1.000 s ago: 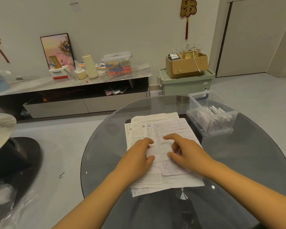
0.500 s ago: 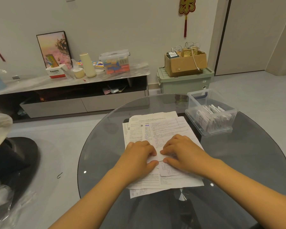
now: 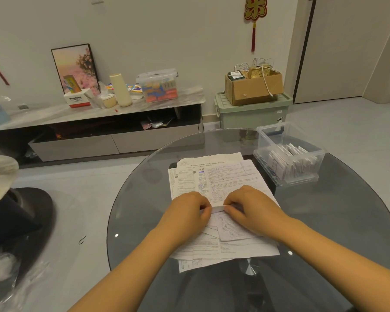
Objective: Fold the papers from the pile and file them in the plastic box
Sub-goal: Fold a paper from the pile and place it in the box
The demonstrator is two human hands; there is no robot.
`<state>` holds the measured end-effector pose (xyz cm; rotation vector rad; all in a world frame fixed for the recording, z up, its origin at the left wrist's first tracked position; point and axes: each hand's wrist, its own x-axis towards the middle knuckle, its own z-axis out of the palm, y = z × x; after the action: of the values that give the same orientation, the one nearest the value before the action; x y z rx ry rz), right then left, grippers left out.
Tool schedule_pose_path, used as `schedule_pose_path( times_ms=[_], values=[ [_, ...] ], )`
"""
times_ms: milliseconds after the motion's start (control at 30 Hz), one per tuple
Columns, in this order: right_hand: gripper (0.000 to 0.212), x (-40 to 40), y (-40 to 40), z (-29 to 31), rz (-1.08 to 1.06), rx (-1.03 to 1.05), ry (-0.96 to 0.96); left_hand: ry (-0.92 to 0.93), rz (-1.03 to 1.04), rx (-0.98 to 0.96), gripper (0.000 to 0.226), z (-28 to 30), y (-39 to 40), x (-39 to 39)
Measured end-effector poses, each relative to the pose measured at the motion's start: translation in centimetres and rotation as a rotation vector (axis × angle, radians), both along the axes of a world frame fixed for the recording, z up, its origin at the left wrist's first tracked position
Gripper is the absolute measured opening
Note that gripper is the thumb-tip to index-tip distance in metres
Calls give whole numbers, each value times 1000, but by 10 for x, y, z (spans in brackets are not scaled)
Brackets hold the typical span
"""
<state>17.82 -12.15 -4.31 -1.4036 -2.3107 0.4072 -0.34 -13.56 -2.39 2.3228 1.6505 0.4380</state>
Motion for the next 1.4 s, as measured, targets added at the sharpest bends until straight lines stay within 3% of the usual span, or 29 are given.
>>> schedule_pose_path(
  times_ms=[167, 300, 500, 634, 834, 1001, 1234, 1401],
  values=[
    [10, -4, 0, -3, -82, -52, 131, -80, 73, -15, 16, -4, 4, -2],
    [18, -7, 2, -6, -159, -85, 225, -170, 140, -39, 14, -6, 9, -3],
    [19, -10, 3, -11, -171, -100, 192, -131, 115, -60, 12, -6, 9, -2],
    [8, -9, 3, -7, -138, -141, 174, -141, 97, -77, 3, -7, 8, 0],
    [5, -4, 2, 5, -143, -171, 242, -398, 191, -85, 12, 0, 10, 3],
    [3, -2, -2, 19, -211, -140, 399, -665, 240, -136, 10, 8, 12, 9],
    [8, -6, -8, 26, -299, -332, 559, -745, 263, -52, 16, 10, 10, 19],
    [16, -3, -7, 32, -340, -492, 807, -782, 146, -96, 7, 17, 6, 26]
  ],
)
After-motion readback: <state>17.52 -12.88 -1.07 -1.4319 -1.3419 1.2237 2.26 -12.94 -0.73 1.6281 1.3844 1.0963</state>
